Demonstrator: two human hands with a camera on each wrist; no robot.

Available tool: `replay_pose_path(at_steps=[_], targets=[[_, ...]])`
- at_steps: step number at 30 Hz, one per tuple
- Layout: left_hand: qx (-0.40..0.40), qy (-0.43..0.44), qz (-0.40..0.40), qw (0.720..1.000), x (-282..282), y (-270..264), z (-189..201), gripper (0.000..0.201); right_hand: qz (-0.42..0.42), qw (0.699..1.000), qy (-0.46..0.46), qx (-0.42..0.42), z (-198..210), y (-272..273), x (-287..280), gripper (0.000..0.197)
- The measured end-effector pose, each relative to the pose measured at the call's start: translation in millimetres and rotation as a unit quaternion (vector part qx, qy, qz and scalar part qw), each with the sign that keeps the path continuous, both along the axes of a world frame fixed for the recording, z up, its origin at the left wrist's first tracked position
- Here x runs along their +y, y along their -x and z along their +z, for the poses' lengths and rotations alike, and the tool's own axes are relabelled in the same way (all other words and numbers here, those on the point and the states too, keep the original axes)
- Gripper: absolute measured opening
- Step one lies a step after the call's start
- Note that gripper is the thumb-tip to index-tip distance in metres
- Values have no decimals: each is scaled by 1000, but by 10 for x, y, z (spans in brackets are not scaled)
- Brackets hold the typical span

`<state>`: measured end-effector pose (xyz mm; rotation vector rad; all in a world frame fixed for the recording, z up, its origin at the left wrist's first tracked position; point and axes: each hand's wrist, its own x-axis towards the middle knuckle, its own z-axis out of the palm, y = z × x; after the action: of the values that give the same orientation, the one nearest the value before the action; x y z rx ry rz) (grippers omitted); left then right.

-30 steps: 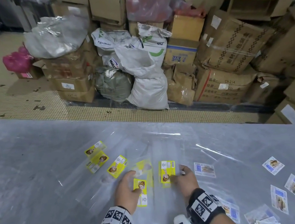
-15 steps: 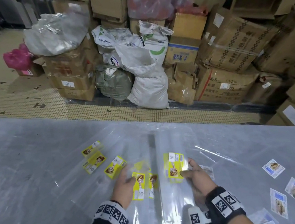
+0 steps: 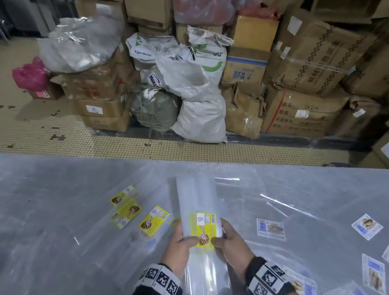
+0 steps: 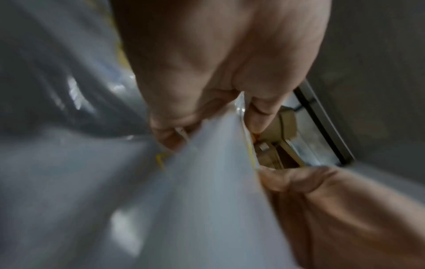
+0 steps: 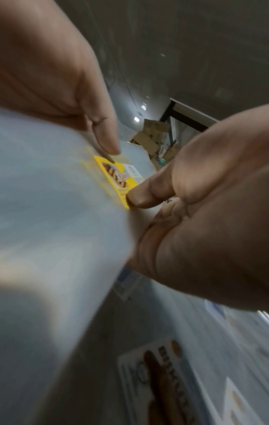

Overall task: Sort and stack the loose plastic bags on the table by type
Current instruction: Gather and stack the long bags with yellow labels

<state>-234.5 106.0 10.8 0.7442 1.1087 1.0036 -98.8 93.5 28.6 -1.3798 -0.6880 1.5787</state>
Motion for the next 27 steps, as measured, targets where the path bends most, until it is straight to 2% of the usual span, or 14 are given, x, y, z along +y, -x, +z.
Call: replay_pose_path(at_steps=[3,4,5,7,8,9,10,11,13,16,21,25,27], targets=[[80,-41,-79,993,-32,-32,53,50,0,999,-3,55,47,-145,-33,59],[161,-62,-115,978,-35,-29,54,43,-8,998,-1,55,47,-214,-37,61],[276,-77,-154,946,-29,-9,60,36,-22,999,0,44,35,-298,-40,63],[524,-85,-216,819,-35,64,63,42,-63,998,14,10,-11,-485,-39,65],[581,-86,-244,772,-64,101,62,52,-82,996,23,-5,-20,-570,-47,65],[609,-90,-268,741,-96,114,39,64,-98,995,32,-20,-32,-643,-60,64],[627,-99,-283,719,-128,108,9,75,-110,993,39,-34,-43,-700,-77,63],[637,-104,-285,709,-153,95,-26,82,-123,990,44,-46,-52,-742,-97,62],[648,-103,-269,705,-161,66,-68,87,-136,988,50,-44,-55,-771,-142,60],[654,-111,-242,709,-143,49,-100,83,-137,989,48,-24,-63,-775,-194,62],[637,-122,-230,725,-87,82,-78,88,-159,986,53,10,-79,-812,-209,63],[555,-112,-195,801,-65,142,-63,88,-151,986,33,58,-23,-756,-194,62],[467,-121,-164,860,-86,130,-78,82,-145,987,43,63,-33,-694,-177,61]])
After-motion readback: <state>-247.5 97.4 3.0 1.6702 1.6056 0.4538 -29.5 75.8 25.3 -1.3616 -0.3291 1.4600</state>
